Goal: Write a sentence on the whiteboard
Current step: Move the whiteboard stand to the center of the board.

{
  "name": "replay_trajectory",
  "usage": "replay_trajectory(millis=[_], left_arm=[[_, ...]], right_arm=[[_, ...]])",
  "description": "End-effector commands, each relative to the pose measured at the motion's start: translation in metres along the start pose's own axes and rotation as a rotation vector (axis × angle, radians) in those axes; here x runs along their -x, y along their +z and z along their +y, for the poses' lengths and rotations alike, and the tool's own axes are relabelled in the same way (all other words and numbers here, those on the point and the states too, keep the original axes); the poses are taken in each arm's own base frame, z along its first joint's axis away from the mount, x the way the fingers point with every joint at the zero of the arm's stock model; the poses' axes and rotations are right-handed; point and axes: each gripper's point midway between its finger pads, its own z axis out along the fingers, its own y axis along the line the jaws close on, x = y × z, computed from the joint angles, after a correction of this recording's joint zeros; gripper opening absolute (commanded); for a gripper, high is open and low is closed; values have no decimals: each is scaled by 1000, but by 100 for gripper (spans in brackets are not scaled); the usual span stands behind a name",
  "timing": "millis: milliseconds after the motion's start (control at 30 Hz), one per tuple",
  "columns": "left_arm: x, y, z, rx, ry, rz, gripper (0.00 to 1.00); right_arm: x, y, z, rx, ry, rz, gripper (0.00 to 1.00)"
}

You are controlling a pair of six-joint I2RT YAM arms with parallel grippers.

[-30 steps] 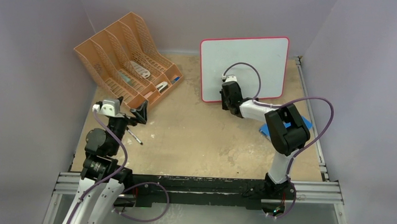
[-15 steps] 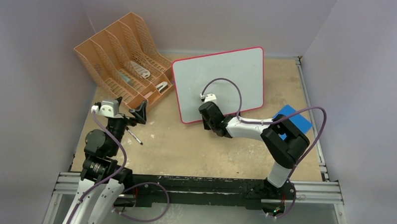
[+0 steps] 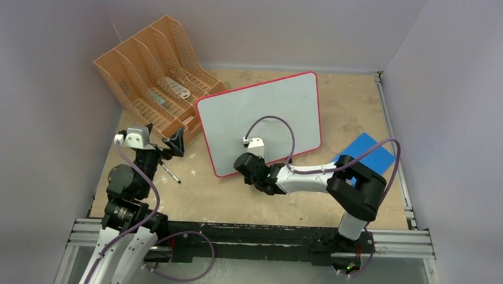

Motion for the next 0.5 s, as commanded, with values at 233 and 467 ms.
replay_trajectory(millis=[233,467], left_arm=[[5,1,5,36,-13,-1,97],[-1,4,7,53,-14,27,97]], right_arm=[[-25,-22,-47,-132,137,29,0],[-23,-21,-49,-126,96,9,0]])
